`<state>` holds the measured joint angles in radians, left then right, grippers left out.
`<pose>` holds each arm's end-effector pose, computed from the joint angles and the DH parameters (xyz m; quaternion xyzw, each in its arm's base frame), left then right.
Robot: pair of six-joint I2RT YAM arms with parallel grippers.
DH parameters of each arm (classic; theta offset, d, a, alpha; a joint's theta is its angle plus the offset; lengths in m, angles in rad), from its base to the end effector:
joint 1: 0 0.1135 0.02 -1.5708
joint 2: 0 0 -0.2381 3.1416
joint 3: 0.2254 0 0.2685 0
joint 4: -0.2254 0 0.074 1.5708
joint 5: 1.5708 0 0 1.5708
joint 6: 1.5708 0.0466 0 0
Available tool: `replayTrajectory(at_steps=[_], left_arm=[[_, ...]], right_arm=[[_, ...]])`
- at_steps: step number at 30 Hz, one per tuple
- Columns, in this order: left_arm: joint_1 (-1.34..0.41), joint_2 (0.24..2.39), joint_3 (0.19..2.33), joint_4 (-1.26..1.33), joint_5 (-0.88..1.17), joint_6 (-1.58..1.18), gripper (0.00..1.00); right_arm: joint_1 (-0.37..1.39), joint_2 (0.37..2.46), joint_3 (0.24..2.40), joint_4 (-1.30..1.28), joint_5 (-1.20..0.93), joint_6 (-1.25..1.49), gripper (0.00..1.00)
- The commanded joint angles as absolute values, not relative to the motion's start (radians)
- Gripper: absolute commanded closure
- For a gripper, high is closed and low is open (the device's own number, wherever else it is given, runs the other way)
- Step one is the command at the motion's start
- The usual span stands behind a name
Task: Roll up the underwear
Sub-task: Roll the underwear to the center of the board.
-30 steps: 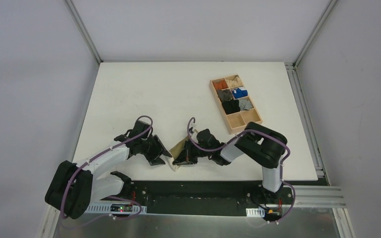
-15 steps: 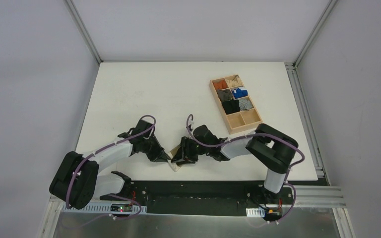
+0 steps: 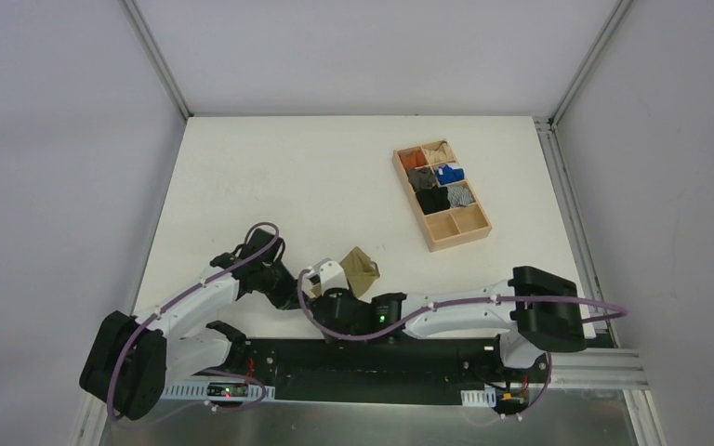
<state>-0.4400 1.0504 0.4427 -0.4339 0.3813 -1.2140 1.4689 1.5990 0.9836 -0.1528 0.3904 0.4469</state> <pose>0.1825 -0.1051 0.1187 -0.3118 0.8963 -0.3128 0.0393 0.0542 0.3556 0.1681 -0.3756 0.8248 0.2107 0.3665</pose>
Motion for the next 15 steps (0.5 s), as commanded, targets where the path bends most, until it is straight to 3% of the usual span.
replayTrajectory(at_steps=[1,15], left_arm=[[-0.451,1.056,0.458,-0.508,0.367,-1.244,1.0],[-0.454,1.066,0.47,-0.518,0.371,-1.251,1.0]], right_arm=[[1.52,1.683,1.097,-0.216,0.622,0.277,0.46],[1.568,1.87,1.192,-0.161,0.635,0.185,0.51]])
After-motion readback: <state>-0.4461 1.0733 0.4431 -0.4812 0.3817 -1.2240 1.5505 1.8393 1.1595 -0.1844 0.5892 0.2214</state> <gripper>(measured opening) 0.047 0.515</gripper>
